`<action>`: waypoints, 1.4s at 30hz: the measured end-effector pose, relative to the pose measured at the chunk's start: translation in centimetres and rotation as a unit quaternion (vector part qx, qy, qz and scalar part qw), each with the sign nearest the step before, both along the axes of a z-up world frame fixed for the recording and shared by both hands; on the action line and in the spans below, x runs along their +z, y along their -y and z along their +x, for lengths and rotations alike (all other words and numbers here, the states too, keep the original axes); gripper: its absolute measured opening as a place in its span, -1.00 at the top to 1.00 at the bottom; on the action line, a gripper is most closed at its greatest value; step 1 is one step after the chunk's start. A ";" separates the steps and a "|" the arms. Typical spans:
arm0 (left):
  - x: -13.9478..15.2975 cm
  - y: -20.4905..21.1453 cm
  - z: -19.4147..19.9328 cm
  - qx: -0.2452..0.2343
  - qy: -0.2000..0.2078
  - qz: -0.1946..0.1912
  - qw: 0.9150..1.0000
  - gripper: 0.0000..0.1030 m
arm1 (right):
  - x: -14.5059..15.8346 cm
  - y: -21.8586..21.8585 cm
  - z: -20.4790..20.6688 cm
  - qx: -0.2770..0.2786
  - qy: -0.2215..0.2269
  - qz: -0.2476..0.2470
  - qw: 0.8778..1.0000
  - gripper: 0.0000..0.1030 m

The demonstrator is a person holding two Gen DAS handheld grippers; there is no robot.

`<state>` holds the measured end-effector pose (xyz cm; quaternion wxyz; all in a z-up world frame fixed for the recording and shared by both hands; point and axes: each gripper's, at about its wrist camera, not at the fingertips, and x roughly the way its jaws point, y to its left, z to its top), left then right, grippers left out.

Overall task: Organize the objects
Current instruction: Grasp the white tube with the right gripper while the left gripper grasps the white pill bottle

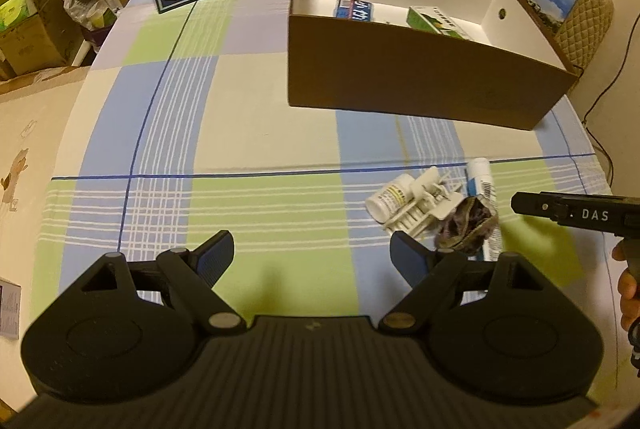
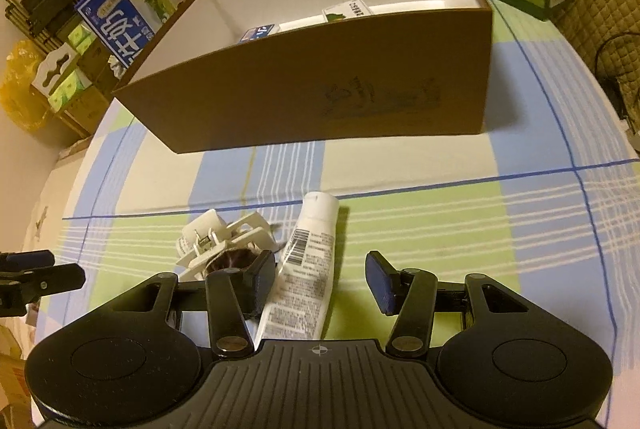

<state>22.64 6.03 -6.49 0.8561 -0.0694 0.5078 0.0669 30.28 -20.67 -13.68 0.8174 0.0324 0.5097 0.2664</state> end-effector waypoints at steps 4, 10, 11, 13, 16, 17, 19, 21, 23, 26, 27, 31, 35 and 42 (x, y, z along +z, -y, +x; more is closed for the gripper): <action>-0.6 -0.5 0.1 0.006 -0.006 0.000 1.000 -0.60 | -1.1 -0.9 0.7 0.000 0.001 -0.011 1.000 0.12; -1.1 -1.0 0.3 0.011 -0.010 0.001 1.000 -0.60 | -2.4 -1.8 1.3 -0.001 -0.012 -0.005 1.000 0.18; -1.2 -1.1 0.4 0.013 -0.011 0.002 1.000 -0.60 | -2.5 -2.0 1.3 0.002 -0.010 -0.007 1.000 0.18; -1.4 -1.2 0.5 0.013 -0.013 0.001 1.000 -0.60 | -2.7 -2.5 1.3 0.007 -0.008 -0.019 1.000 0.19; -1.7 -1.3 0.6 0.012 -0.015 0.000 1.000 -0.60 | -3.1 -3.0 1.2 0.016 -0.002 -0.032 0.999 0.30; -1.8 -1.2 0.7 0.010 -0.015 0.000 1.000 -0.60 | -3.1 -3.1 1.0 0.021 0.005 -0.039 0.999 0.30; -2.0 -1.1 0.8 0.007 -0.017 -0.001 1.000 -0.60 | -3.0 -3.4 0.6 0.039 0.022 -0.059 0.997 0.31; -2.3 -1.0 0.9 0.004 -0.019 -0.003 1.000 -0.60 | -2.9 -3.4 0.2 0.053 0.034 -0.080 0.995 0.31; -2.7 -0.8 1.0 0.000 -0.022 -0.006 1.000 -0.60 | -2.9 -3.0 0.0 0.059 0.039 -0.094 0.993 0.31; -3.1 -0.5 1.1 -0.007 -0.023 -0.009 1.000 -0.60 | -2.8 -1.5 -0.4 0.055 0.040 -0.102 0.992 0.31; -3.1 -0.4 1.2 -0.010 -0.022 -0.010 1.000 -0.60 | -2.9 -0.9 -0.6 0.051 0.040 -0.102 0.993 0.31; -3.8 0.0 1.9 -0.030 -0.015 -0.011 0.999 -0.58 | -3.0 2.2 -1.0 0.016 0.027 -0.100 0.995 0.31; -4.9 0.4 3.5 -0.060 -0.012 -0.007 0.998 -0.52 | -3.1 4.9 -1.5 -0.018 0.017 -0.099 0.995 0.32; -6.4 1.6 6.6 -0.112 -0.007 -0.012 0.994 -0.38 | -2.7 7.4 -2.1 -0.048 0.016 -0.097 0.994 0.32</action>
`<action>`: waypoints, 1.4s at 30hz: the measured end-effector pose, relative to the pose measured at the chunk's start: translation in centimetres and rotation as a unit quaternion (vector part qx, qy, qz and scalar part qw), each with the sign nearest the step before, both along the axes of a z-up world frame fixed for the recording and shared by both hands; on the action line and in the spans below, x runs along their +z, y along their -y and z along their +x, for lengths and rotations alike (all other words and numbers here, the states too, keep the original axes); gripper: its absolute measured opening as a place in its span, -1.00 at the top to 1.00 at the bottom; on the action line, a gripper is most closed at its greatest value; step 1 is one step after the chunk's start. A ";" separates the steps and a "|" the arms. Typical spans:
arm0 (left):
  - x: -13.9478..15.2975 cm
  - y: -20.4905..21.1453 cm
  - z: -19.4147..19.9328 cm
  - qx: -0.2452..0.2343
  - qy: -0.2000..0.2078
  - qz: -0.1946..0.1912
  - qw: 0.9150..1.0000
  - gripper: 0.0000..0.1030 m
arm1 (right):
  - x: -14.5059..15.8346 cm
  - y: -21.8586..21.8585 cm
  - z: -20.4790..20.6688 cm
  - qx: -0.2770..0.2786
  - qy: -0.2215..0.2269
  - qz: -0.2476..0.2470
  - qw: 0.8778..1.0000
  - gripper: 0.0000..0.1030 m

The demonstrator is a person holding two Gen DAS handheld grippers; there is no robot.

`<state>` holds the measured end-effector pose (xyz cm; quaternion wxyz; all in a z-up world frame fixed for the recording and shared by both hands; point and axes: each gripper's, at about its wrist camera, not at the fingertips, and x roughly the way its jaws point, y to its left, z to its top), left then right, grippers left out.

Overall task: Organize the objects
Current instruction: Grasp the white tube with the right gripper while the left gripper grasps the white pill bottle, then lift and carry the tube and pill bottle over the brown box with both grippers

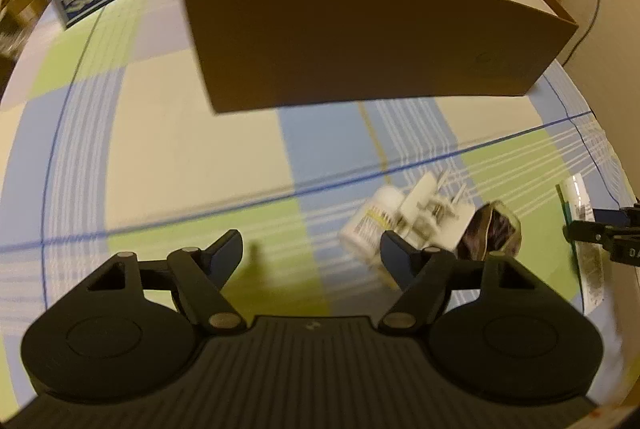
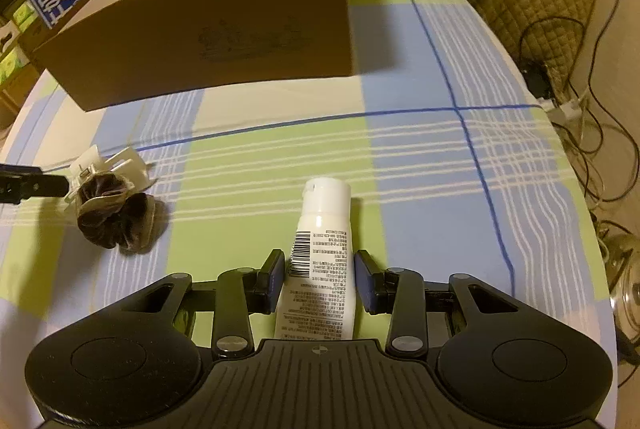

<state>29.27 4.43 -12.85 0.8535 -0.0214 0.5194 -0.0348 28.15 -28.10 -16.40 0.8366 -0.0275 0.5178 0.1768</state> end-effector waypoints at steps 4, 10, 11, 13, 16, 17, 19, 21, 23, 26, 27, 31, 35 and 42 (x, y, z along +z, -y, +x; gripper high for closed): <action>-0.7 0.5 1.5 -0.033 -0.008 -0.008 0.999 -0.11 | 0.1 0.0 0.0 -0.005 0.001 -0.001 1.000 0.32; -1.4 1.7 1.9 -0.072 -0.017 -0.018 0.997 0.16 | 0.1 -0.1 -0.1 -0.003 0.002 -0.004 1.000 0.32; -1.6 2.0 1.9 -0.075 -0.017 -0.018 0.997 0.16 | 0.1 -0.2 -0.1 -0.002 0.002 -0.005 1.000 0.32; -1.9 2.3 2.1 -0.075 -0.018 -0.019 0.997 0.18 | 0.0 -0.3 0.0 0.000 0.002 -0.008 1.000 0.32; -2.2 2.7 2.3 -0.080 -0.018 -0.019 0.996 0.21 | 0.0 -0.5 -0.1 0.006 0.004 -0.014 1.000 0.32; -2.3 3.0 2.3 -0.084 -0.018 -0.016 0.996 0.22 | 0.0 -0.6 0.0 0.008 0.004 -0.016 1.000 0.32; -2.5 3.3 2.4 -0.091 -0.021 -0.012 0.996 0.32 | 0.0 -0.7 0.0 0.011 0.006 -0.020 1.000 0.32; -2.5 3.4 2.2 -0.088 -0.019 -0.010 0.996 0.46 | -0.1 -0.9 -0.1 0.017 0.008 -0.026 0.999 0.32; -2.5 3.1 2.0 -0.078 -0.016 -0.013 0.997 0.57 | -0.1 -1.2 -0.2 0.025 0.014 -0.036 0.999 0.31; -2.5 2.6 1.5 -0.058 -0.019 -0.018 0.998 0.57 | -0.3 -2.2 -0.6 0.045 0.030 -0.065 0.996 0.31; -2.5 2.4 1.3 -0.051 -0.020 -0.017 0.998 0.57 | -0.4 -2.4 -0.7 0.047 0.034 -0.070 0.996 0.31; -2.3 1.7 -0.2 -0.023 -0.021 -0.017 0.999 0.57 | -0.6 -2.2 -0.9 0.044 0.041 -0.064 0.996 0.31; -2.2 1.2 -1.9 0.004 -0.028 -0.017 0.999 0.57 | -0.6 -2.2 -1.1 0.053 0.049 -0.066 0.995 0.31; -1.7 0.7 -4.4 0.027 -0.041 -0.021 0.999 0.57 | -0.6 -3.3 -1.8 0.084 0.048 -0.063 0.993 0.33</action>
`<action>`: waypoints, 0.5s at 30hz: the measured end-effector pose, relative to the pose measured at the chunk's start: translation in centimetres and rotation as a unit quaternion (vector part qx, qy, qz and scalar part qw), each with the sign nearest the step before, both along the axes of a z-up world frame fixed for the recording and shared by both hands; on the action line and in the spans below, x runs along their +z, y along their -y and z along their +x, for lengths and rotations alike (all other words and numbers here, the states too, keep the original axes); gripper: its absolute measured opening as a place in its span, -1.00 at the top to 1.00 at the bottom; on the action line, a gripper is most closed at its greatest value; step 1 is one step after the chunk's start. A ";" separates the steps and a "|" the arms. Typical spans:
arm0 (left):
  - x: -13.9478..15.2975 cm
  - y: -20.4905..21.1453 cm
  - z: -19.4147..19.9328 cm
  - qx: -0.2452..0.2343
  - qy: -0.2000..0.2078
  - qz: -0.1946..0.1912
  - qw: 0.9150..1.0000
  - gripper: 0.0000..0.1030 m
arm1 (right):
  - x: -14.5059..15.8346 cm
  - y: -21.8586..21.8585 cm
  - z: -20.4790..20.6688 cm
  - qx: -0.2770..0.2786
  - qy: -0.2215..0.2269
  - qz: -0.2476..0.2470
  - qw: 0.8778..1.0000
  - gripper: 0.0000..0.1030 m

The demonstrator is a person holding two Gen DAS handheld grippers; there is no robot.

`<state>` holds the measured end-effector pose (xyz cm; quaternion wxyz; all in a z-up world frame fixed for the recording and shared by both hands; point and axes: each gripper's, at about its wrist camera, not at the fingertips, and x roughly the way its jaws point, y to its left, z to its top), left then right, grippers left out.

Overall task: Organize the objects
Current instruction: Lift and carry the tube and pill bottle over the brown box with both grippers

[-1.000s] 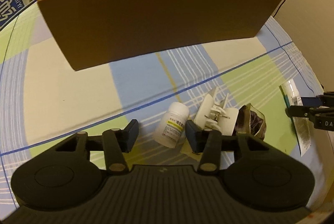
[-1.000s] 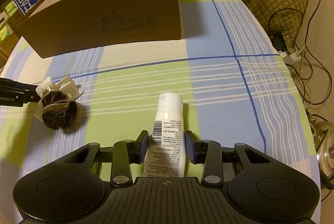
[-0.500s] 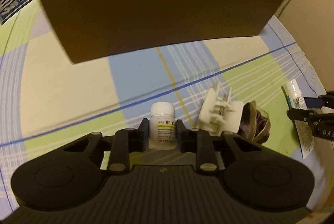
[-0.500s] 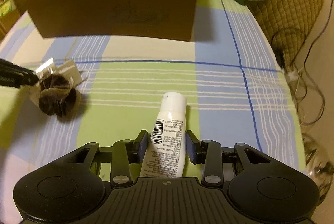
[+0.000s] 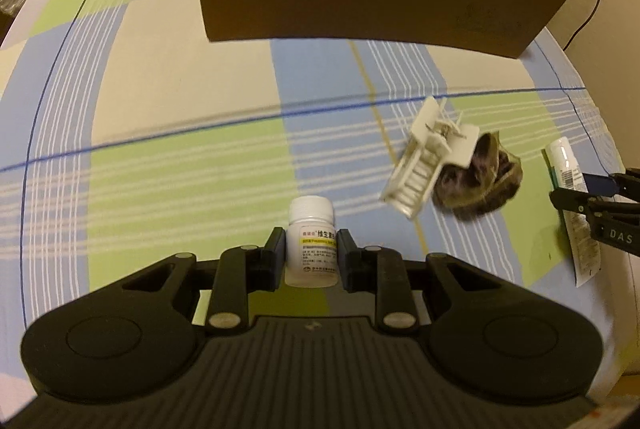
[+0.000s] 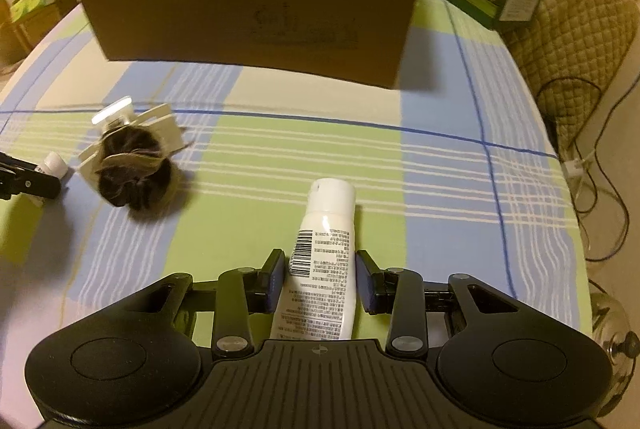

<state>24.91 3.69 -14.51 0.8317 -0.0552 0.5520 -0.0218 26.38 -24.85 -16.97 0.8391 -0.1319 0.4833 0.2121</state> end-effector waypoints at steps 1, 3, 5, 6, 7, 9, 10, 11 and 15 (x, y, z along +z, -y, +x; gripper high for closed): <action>0.1 0.0 -0.3 0.001 -0.001 0.000 1.000 0.57 | 0.0 -0.1 -0.1 0.003 -0.003 0.003 1.000 0.33; 0.1 0.0 -0.7 0.004 -0.001 -0.002 1.000 0.57 | 0.1 -0.3 -0.3 0.006 -0.009 0.010 1.000 0.34; 0.3 0.1 -1.0 0.006 0.001 -0.002 1.000 0.57 | 0.3 -0.5 -0.6 0.011 -0.009 0.017 1.000 0.34; 0.4 0.1 -1.2 0.008 0.002 -0.002 1.000 0.57 | 0.5 -0.5 -0.8 0.013 -0.008 0.019 1.000 0.34; 0.6 0.0 -1.4 0.009 0.004 -0.002 1.000 0.57 | 0.7 -0.6 -0.9 0.015 -0.007 0.023 1.000 0.34; 0.8 0.0 -1.6 0.010 0.008 0.000 1.000 0.57 | 1.1 -0.6 -0.9 0.015 -0.006 0.030 0.999 0.34; 1.0 0.0 -1.6 0.011 0.010 0.000 1.000 0.57 | 1.3 -0.6 -1.0 0.015 -0.004 0.033 0.999 0.34; 1.2 -0.1 -1.7 0.013 0.012 0.000 1.000 0.57 | 1.5 -0.7 -1.0 0.015 -0.003 0.036 0.999 0.34; 2.0 0.1 -1.9 0.018 0.023 -0.001 1.000 0.57 | 2.7 -0.6 -1.1 0.017 0.006 0.050 0.999 0.34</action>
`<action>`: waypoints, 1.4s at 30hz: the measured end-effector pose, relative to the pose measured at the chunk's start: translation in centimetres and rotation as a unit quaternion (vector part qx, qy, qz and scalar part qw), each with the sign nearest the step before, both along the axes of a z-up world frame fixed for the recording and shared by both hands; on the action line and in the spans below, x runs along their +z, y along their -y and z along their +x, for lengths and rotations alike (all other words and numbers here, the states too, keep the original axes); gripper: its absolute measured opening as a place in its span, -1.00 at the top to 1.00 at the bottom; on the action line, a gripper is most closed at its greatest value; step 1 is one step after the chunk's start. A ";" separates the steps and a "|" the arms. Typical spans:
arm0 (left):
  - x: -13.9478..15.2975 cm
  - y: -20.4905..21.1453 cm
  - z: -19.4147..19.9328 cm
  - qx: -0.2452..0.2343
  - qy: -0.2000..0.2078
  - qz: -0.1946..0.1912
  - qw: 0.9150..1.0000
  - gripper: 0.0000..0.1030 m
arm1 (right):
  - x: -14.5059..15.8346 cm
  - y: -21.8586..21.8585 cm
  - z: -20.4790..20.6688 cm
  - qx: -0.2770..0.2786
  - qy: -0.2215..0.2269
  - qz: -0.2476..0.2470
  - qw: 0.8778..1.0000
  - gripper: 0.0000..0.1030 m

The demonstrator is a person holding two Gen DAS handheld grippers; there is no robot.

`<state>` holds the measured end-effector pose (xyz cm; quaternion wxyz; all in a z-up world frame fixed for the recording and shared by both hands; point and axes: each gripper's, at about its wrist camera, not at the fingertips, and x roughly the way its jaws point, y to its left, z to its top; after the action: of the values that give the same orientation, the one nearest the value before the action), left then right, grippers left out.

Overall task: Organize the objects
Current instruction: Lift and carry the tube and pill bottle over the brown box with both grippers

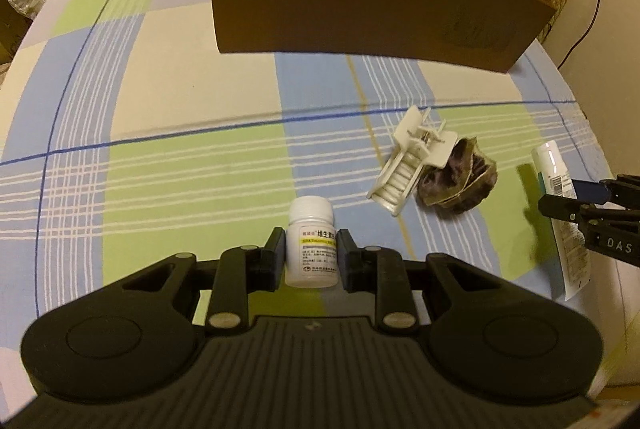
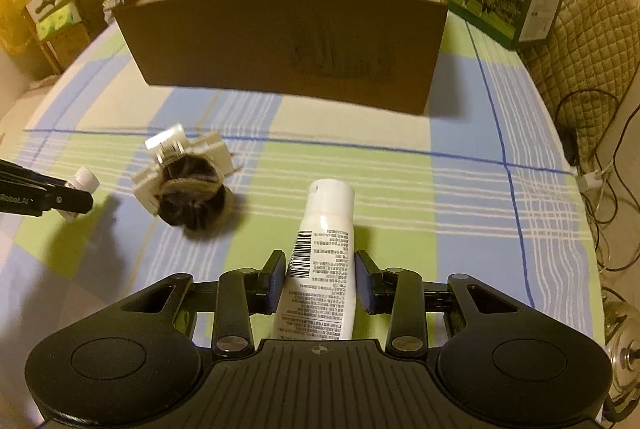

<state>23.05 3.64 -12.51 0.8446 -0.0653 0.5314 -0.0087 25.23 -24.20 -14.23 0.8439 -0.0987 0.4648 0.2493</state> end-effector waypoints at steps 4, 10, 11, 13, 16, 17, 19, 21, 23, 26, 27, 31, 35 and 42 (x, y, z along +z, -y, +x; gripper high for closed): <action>1.1 0.2 -0.1 0.003 0.015 -0.003 1.000 0.57 | 1.6 0.2 0.1 0.000 0.008 0.022 1.000 0.34; 3.2 0.0 0.2 0.006 0.041 -0.004 0.999 0.57 | 4.3 0.1 1.4 0.004 0.018 0.061 0.998 0.34; 3.7 0.0 0.4 0.006 0.046 -0.005 0.999 0.57 | 4.8 0.1 1.7 0.007 0.021 0.066 0.998 0.34; 4.6 -0.1 0.9 0.007 0.056 -0.006 0.998 0.57 | 5.8 -0.3 2.4 0.014 0.029 0.075 0.997 0.34; 5.9 -0.2 2.0 0.005 0.073 -0.004 0.997 0.57 | 7.4 -1.1 3.9 0.025 0.044 0.088 0.995 0.34; 6.3 -0.3 2.5 0.004 0.079 -0.006 0.997 0.57 | 7.9 -1.4 4.6 0.028 0.050 0.092 0.994 0.34; 7.2 -0.3 3.5 0.000 0.091 -0.003 0.996 0.57 | 8.9 -1.8 5.9 0.032 0.061 0.100 0.993 0.34; 8.1 -0.2 4.7 -0.005 0.104 0.005 0.995 0.57 | 9.9 -2.3 7.3 0.036 0.072 0.105 0.991 0.34; 9.0 -0.1 6.2 -0.010 0.117 0.011 0.993 0.57 | 10.9 -2.9 8.8 0.040 0.086 0.108 0.990 0.34; 10.5 0.2 8.6 -0.022 0.138 0.024 0.990 0.57 | 12.3 -3.9 11.3 0.043 0.109 0.108 0.987 0.34; 11.0 0.2 9.3 -0.025 0.143 0.027 0.989 0.57 | 12.6 -4.0 12.0 0.043 0.115 0.107 0.987 0.34; 12.3 0.3 12.9 -0.035 0.159 0.034 0.986 0.57 | 13.5 -5.1 15.4 0.040 0.133 0.102 0.985 0.34; 12.4 0.5 16.5 -0.041 0.159 0.035 0.986 0.57 | 12.9 -6.3 18.8 0.037 0.135 0.083 0.987 0.34; 10.8 0.6 21.3 -0.048 0.139 0.031 0.989 0.57 | 9.6 -7.6 23.9 0.032 0.120 0.040 0.992 0.34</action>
<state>44.33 3.09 -1.75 0.9104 -0.0115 0.4114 -0.0417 49.16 -16.64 -4.65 0.8883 -0.1087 0.3469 0.2808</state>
